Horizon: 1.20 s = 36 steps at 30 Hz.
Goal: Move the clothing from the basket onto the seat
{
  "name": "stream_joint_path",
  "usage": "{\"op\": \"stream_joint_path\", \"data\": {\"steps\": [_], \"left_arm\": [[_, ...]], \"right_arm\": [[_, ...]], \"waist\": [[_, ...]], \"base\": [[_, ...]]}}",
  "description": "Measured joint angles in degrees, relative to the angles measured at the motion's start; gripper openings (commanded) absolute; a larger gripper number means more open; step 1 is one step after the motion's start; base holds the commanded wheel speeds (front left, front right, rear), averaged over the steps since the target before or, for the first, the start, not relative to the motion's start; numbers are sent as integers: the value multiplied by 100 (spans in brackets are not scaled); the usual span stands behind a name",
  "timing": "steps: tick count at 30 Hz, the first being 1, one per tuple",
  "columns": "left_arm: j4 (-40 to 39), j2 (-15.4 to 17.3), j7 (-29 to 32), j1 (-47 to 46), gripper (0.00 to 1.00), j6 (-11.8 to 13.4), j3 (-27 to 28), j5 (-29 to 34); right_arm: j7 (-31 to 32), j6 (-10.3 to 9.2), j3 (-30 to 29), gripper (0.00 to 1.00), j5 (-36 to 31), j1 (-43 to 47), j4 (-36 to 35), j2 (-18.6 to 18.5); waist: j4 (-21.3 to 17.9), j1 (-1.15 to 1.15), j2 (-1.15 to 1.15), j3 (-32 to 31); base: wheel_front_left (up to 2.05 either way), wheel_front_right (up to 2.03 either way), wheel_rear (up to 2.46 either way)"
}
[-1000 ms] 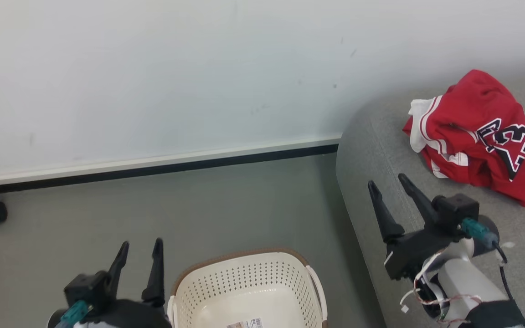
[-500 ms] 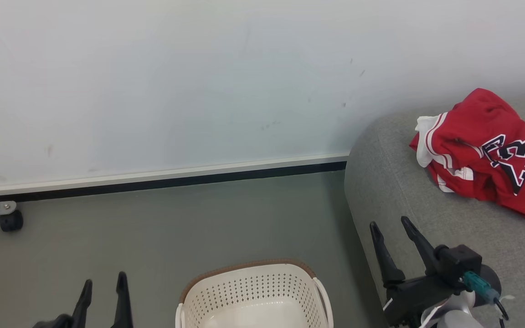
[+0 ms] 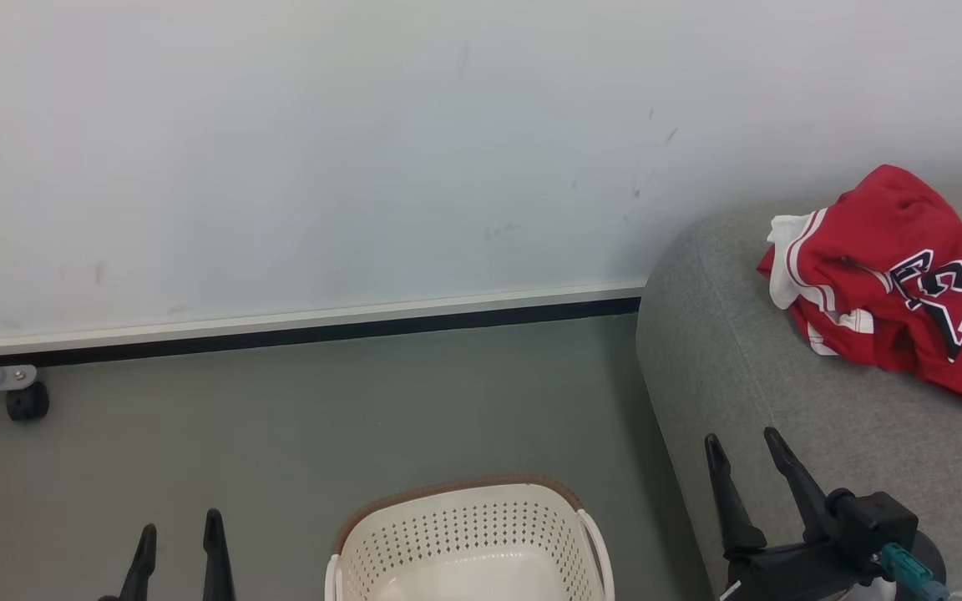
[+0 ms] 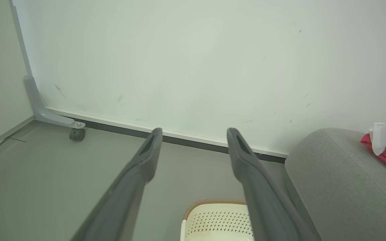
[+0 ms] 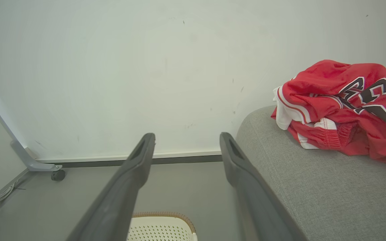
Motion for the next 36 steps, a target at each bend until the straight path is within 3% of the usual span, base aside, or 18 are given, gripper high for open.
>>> {"op": "stream_joint_path", "data": {"steps": [26,27,36], "left_arm": [[-151,-143,0,1,100,0,55,244],[-151,-143,0,2,0,0,56,247],[209,-266,69,107,0,-22,45,118]], "right_arm": [[0,-102,-186,100,-57,149,-372,-9],[0,-119,-193,0,-57,160,-372,-9],[65,-100,-196,0,22,468,-13,120]], "waist": [[20,0,0,76],[23,0,0,82],[27,0,0,88]], "base": [[0,0,0],[0,0,0],[0,0,0]]}}
